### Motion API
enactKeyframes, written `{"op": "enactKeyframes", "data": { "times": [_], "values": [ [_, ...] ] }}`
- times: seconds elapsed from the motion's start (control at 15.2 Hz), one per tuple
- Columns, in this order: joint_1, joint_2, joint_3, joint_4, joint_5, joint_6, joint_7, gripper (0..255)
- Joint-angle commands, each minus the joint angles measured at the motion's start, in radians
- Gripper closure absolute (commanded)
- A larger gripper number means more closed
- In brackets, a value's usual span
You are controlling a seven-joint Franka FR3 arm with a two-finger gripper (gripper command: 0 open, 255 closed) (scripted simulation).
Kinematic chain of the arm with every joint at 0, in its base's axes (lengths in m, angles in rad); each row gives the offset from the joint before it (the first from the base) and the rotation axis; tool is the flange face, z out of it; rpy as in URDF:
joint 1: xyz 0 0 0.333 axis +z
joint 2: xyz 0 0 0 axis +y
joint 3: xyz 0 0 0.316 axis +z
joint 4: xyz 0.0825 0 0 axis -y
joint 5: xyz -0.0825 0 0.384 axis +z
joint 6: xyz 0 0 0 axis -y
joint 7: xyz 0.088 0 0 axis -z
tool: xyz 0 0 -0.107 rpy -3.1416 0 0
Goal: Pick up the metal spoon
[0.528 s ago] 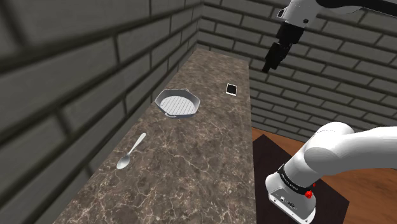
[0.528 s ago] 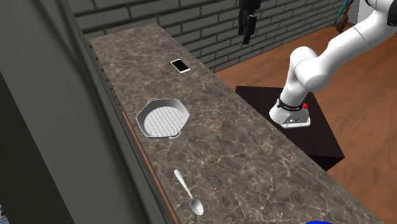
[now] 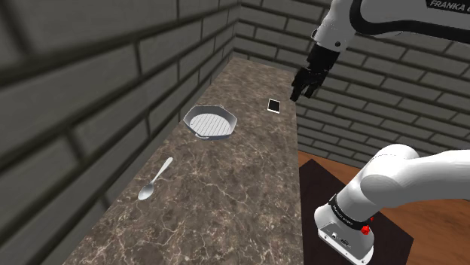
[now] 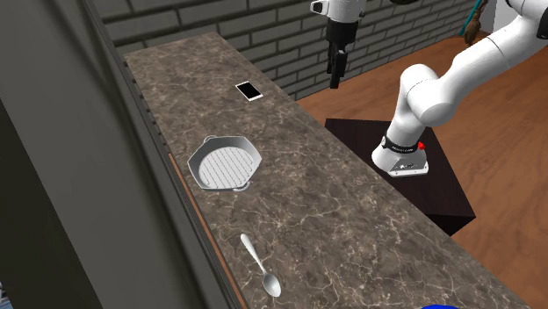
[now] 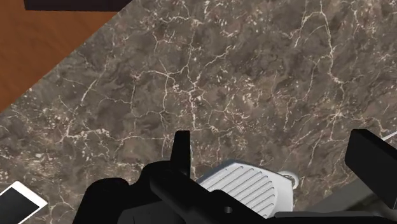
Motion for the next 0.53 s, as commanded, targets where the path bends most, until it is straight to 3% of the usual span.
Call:
{"op": "enactKeyframes", "data": {
  "times": [0.0, 0.46],
  "values": [
    [0.006, 0.006, 0.038, -0.034, 0.036, 0.047, 0.061, 0],
    [0.031, 0.098, 0.182, -0.105, 0.158, 0.240, 0.260, 0]
  ]
}}
